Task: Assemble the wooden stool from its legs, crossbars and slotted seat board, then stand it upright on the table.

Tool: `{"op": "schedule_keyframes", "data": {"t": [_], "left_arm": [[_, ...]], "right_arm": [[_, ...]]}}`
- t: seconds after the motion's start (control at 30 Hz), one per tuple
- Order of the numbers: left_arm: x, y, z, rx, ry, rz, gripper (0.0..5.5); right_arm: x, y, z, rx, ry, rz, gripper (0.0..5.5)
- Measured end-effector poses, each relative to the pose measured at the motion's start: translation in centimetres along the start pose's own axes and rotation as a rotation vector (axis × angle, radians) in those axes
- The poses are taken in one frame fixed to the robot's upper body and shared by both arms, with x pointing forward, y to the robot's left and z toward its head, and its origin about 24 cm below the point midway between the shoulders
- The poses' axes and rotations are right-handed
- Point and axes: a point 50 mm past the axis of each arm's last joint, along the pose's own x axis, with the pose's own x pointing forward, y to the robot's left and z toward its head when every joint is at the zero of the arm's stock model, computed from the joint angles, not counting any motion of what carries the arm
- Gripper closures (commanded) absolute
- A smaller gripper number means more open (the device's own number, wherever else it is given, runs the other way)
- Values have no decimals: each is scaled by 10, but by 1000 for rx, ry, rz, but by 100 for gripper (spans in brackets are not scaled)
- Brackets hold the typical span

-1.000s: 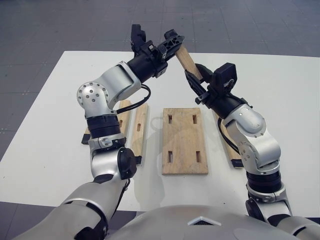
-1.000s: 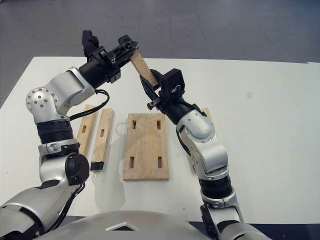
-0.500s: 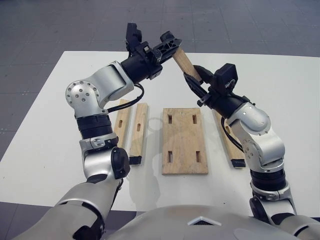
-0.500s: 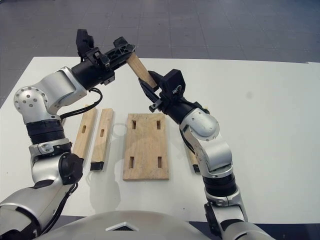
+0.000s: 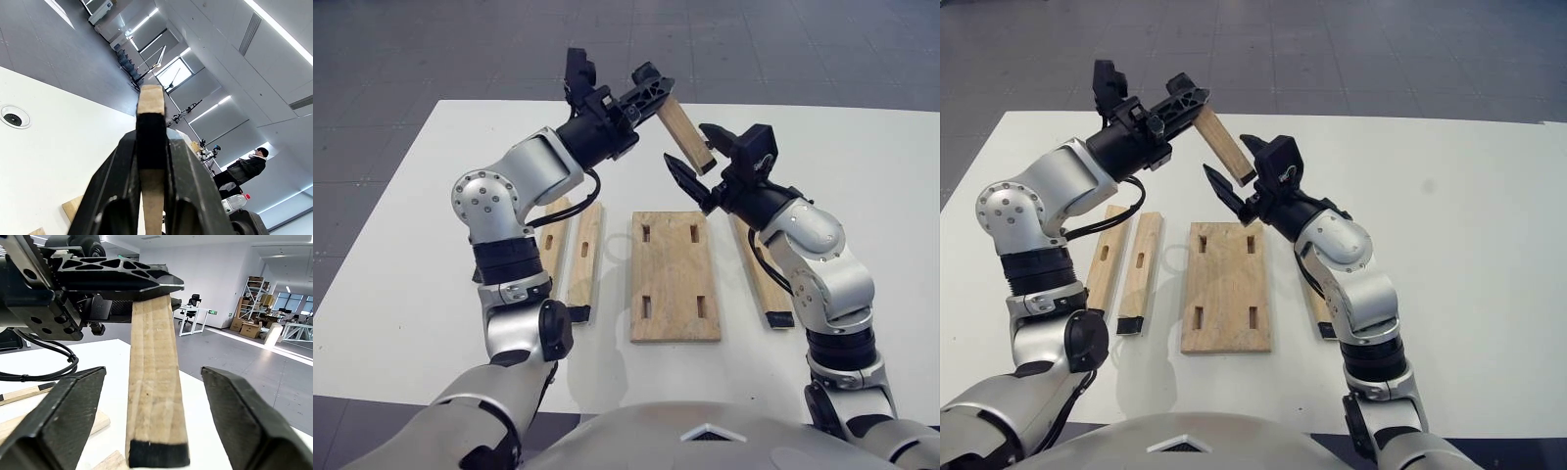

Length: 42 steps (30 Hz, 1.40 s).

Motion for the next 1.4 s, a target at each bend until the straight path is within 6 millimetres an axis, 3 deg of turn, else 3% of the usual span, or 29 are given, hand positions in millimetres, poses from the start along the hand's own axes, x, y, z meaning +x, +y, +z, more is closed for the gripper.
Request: {"op": "schedule_keyframes", "data": {"t": [0.07, 0.23, 0.33, 0.43, 0.53, 0.6, 0.73, 0.87, 1.4], "left_arm": [[2, -1, 4, 14, -7, 6, 507], [-9, 1, 31, 149, -84, 118, 507], [-24, -3, 51, 370, -159, 283, 507], [-55, -5, 66, 662, -242, 547, 507], [-73, -2, 52, 756, -257, 661, 507], [-82, 5, 32, 795, -216, 719, 507], [-112, 42, -4, 830, -80, 905, 507], [-129, 55, -18, 821, -54, 964, 507], [-142, 56, -35, 766, -110, 1010, 507]], "right_arm": [[0, 0, 0, 2, 0, -17, 124], [-2, 0, -5, 9, 25, -70, 123], [-4, -4, -5, 14, 28, -126, 123], [-11, -26, -4, 1, 29, -295, 123], [-15, -41, -5, 13, 24, -421, 123], [-16, -45, -4, 12, 12, -486, 123], [-23, -53, -6, 25, 11, -592, 123], [-30, -52, -12, 38, 31, -619, 123], [-32, -48, -15, 39, 47, -624, 123]]}}
